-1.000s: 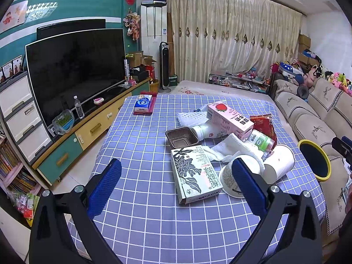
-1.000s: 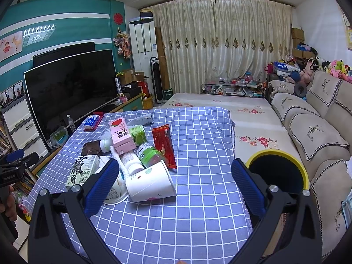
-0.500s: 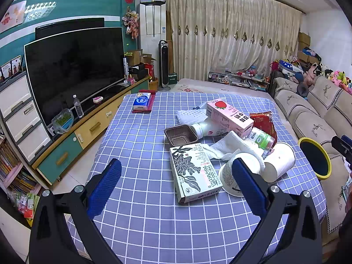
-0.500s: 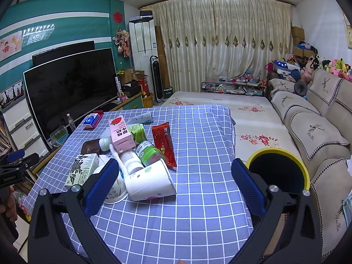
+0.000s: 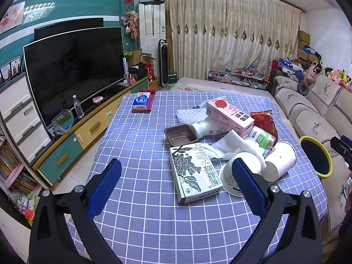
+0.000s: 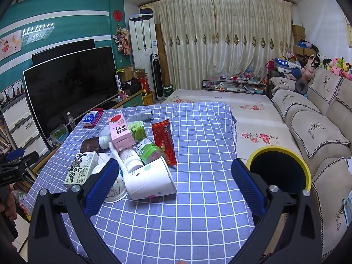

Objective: Collect trash

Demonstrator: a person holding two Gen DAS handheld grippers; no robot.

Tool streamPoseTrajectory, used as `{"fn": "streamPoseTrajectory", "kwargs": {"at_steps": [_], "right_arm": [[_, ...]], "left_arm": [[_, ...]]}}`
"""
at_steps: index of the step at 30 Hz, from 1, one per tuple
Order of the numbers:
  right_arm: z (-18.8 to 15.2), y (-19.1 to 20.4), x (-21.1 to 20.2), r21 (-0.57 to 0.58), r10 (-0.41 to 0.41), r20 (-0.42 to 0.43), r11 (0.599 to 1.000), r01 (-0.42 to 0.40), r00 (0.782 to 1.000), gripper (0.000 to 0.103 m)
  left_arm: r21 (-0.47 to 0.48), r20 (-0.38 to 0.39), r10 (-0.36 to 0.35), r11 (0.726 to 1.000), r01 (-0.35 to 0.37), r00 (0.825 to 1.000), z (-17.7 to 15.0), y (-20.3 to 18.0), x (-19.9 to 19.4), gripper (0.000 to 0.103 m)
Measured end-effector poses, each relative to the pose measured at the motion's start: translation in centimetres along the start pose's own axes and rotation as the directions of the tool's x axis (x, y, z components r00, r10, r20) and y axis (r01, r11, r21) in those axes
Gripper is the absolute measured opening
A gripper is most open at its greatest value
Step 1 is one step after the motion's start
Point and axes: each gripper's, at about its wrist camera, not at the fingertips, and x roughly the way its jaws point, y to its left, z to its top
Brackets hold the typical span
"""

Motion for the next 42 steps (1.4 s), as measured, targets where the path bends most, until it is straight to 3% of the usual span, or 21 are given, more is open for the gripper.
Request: {"fn": "streamPoseTrajectory", "kwargs": {"at_steps": [3, 10, 16, 18, 21, 25, 29, 37, 39, 42], "right_arm": [[-0.1, 0.0, 0.5, 0.008, 0.021, -0.015, 1.0, -0.021, 1.0, 0.097], [-1.2, 2.5, 2.9, -0.036, 0.16, -0.087, 0.986, -0.164, 0.983, 0.097], [-2.3, 6.4, 6.4, -0.086, 0.243, -0.176, 0.962, -0.261, 0.954, 0.08], [-2.2, 6.8, 7.3, -0.089, 0.233, -0.185, 0.964, -0.252, 0.955, 0.075], [-1.4, 5.7, 8.2, -0.085, 0.182, -0.173, 0.976, -0.198, 0.968, 0.076], [-1.3, 4.3, 9.2, -0.125, 0.161, -0.207, 0.974, -0.189, 0.965, 0.092], [-1.6, 4.5, 10.6, -0.186, 0.144, -0.246, 0.964, -0.192, 0.959, 0.093], [-3.1, 4.4, 12.8, -0.224, 0.125, -0.311, 0.954, -0.2, 0.942, 0.093], [-3.3, 4.2, 13.3, -0.225, 0.124, -0.324, 0.953, -0.203, 0.938, 0.083], [-3.3, 3.7, 13.3, -0.208, 0.136, -0.328, 0.955, -0.212, 0.935, 0.081]], "left_arm": [[0.001, 0.005, 0.012, 1.0, -0.012, 1.0, 0.3, 0.2, 0.0, 0.099], [-0.021, 0.021, 0.053, 0.998, -0.053, 0.998, 0.9, 1.7, 0.0, 0.099], [-0.023, -0.008, 0.057, 0.998, -0.057, 0.998, 0.8, 2.3, 1.4, 0.099], [-0.025, -0.017, 0.054, 0.998, -0.054, 0.998, 0.7, 2.4, 1.9, 0.099], [-0.024, -0.025, 0.049, 0.998, -0.05, 0.998, 0.6, 2.6, 2.6, 0.099], [-0.024, -0.039, 0.049, 0.998, -0.05, 0.998, 0.5, 2.6, 3.7, 0.099], [-0.037, -0.053, 0.038, 0.999, -0.04, 0.998, 0.5, 2.5, 4.8, 0.099], [-0.026, -0.066, 0.032, 0.999, -0.033, 0.997, 0.5, 1.6, 5.7, 0.099], [-0.024, -0.07, 0.03, 0.999, -0.032, 0.997, 0.5, 1.4, 5.9, 0.099], [-0.015, -0.074, 0.026, 1.0, -0.027, 0.997, 0.5, 1.0, 6.1, 0.099]]}}
